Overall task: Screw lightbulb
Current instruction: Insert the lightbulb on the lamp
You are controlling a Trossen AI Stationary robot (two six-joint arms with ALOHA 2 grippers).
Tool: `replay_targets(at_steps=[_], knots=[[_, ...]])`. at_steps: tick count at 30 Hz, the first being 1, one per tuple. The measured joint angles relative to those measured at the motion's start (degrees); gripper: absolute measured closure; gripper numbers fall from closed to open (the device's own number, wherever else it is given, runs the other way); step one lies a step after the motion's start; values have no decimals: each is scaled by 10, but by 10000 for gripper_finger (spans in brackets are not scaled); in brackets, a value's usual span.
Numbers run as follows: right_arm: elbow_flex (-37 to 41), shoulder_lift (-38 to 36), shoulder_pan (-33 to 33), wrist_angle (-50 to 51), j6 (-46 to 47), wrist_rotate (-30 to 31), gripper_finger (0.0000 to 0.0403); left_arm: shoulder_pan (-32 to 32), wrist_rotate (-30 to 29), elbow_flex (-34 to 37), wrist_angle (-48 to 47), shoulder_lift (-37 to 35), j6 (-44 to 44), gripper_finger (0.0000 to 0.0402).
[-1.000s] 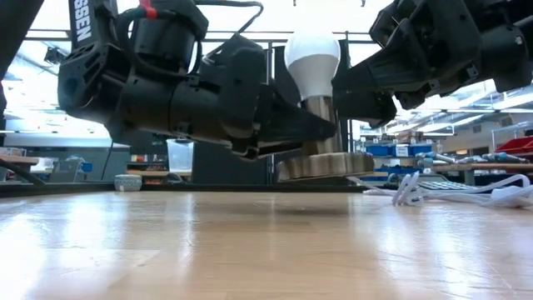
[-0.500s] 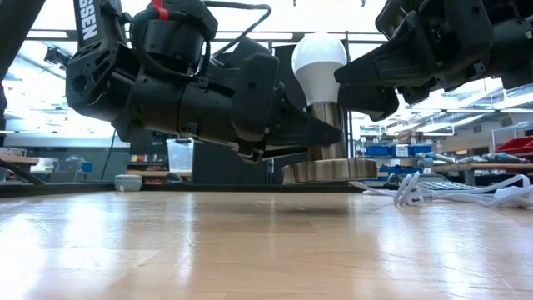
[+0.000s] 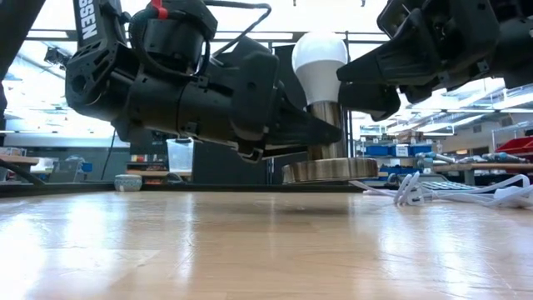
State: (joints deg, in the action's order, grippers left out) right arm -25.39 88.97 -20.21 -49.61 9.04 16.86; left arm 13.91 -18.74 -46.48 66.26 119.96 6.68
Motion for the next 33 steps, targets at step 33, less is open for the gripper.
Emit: replay_targets(at_steps=[33], knots=[[0,-65,-6,111,40,29,105,0,10,0,-13,-1,13,219]])
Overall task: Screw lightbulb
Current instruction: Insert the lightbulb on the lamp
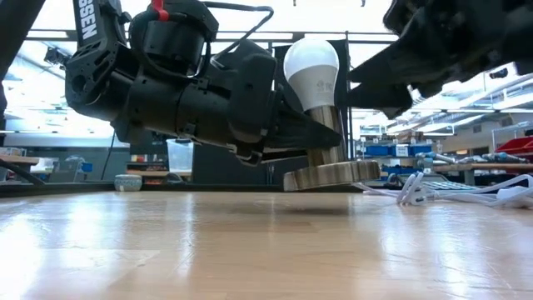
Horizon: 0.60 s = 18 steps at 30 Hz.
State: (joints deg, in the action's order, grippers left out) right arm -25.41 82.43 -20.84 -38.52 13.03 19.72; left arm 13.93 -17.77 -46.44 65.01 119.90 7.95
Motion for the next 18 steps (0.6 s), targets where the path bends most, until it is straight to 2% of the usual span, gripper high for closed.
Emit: replay_targets(at_steps=[7,18], knots=[[0,22,28,-46,-20,-70,105,0,10,0,15,0,-2,219],[0,28,4,-64,-35,-75,107,1,-9,0,15,0,2,219]])
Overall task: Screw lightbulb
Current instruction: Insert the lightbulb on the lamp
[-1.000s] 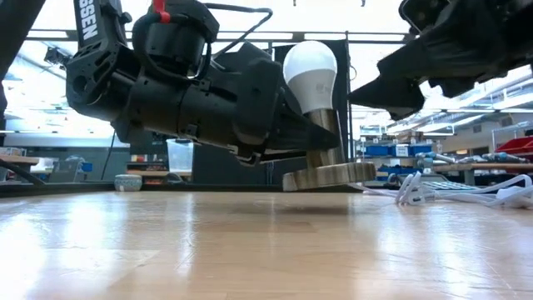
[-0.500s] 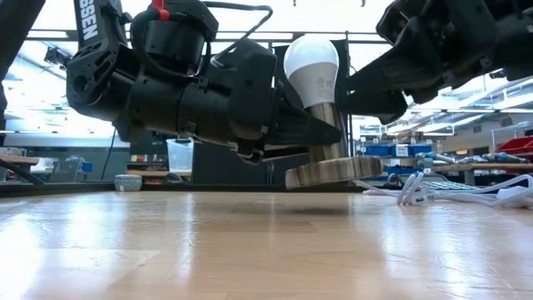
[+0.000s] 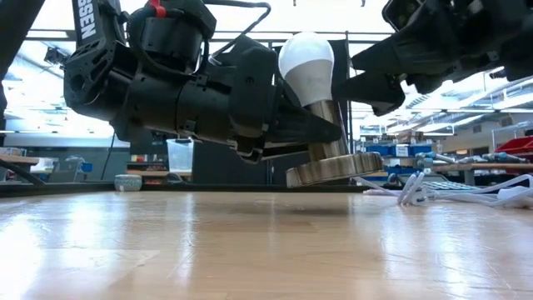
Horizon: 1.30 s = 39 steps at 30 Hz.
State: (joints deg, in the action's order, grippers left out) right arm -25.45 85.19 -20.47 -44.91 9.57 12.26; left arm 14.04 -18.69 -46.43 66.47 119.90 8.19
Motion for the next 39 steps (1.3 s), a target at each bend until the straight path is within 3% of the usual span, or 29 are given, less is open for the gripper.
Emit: replay_targets(at_steps=[7,12,15,23,33,39], knots=[[0,0,-42,0,22,-29,115,-2,-29,0,-1,0,9,219],[1,0,-41,45,46,87,117,-1,-6,0,0,0,10,219],[1,0,-25,19,38,102,115,0,24,0,0,0,11,219],[0,0,26,-5,39,-21,116,3,55,0,11,0,11,219],[0,0,28,-21,24,-39,108,3,54,-7,15,0,14,219],[0,0,-11,-27,54,-51,115,5,35,-4,15,0,24,219]])
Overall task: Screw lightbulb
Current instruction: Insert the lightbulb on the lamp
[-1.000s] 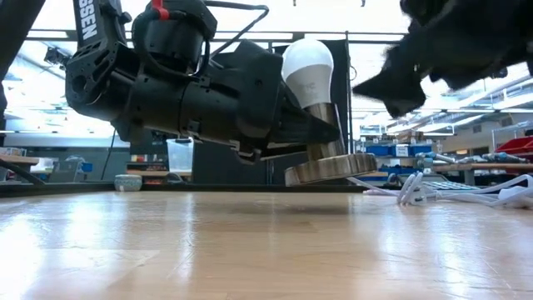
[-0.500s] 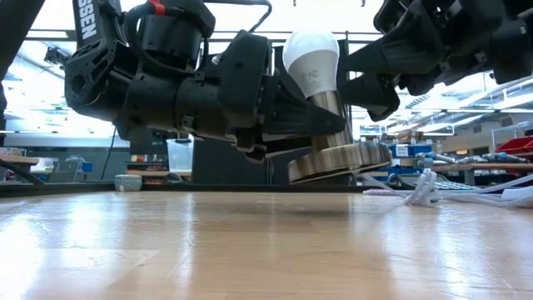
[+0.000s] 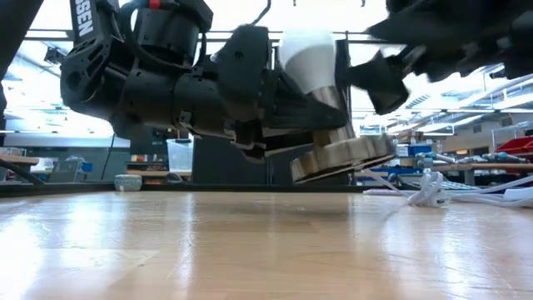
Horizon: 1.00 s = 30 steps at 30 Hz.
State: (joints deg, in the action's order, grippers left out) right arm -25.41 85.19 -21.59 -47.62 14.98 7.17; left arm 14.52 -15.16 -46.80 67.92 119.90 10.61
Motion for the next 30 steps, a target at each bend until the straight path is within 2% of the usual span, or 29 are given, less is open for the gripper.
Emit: replay_targets(at_steps=[3,5,8,12,14,17,23,30], knots=[[0,-1,-33,-6,18,-34,117,-6,-33,1,0,0,6,219],[0,-1,-49,-3,25,-30,117,-5,-33,1,0,0,6,219],[0,-1,-59,10,28,17,117,-1,-18,1,0,0,6,219],[0,-1,-40,36,25,115,117,-2,-4,1,0,0,4,219],[0,-1,-26,32,19,123,117,3,15,1,1,0,6,219],[0,-1,-2,27,14,109,117,11,42,1,12,0,6,219],[0,-1,29,22,15,29,116,18,43,1,15,0,3,219],[-28,-1,48,27,9,-11,119,18,39,1,22,0,5,219]])
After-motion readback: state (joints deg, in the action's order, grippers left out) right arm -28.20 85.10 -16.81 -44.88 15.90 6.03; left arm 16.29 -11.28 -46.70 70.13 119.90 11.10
